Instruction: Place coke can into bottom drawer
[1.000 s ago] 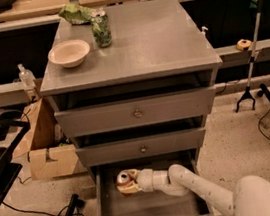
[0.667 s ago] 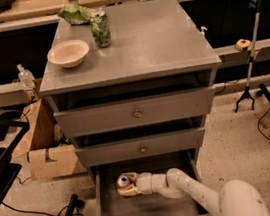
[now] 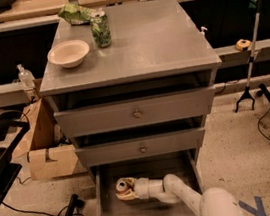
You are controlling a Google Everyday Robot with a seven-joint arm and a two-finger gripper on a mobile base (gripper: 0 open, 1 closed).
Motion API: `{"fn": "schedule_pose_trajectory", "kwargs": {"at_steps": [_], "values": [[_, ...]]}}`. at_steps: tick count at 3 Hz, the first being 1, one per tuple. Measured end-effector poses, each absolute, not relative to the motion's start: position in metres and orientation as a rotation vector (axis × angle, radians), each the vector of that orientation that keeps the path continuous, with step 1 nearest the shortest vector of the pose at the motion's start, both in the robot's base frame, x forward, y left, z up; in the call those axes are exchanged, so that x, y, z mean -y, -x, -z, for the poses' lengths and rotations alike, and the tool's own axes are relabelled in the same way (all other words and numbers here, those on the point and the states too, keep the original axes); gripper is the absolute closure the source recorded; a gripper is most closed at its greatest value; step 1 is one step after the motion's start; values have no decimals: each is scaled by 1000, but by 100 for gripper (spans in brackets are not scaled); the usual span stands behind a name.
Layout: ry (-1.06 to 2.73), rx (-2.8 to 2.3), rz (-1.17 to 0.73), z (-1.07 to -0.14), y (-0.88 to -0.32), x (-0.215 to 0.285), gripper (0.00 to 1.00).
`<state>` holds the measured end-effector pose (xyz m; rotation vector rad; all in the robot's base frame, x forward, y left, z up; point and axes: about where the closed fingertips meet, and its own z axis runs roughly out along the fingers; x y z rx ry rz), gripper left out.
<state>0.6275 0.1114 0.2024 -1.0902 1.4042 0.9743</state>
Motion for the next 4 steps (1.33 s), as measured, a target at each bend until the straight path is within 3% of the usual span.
{"fn": "schedule_pose_trajectory", "kwargs": {"at_steps": [1, 4], "values": [[1090, -1399, -968, -200, -631, -111, 85], [1095, -1392, -980, -201, -629, -120, 15]]}}
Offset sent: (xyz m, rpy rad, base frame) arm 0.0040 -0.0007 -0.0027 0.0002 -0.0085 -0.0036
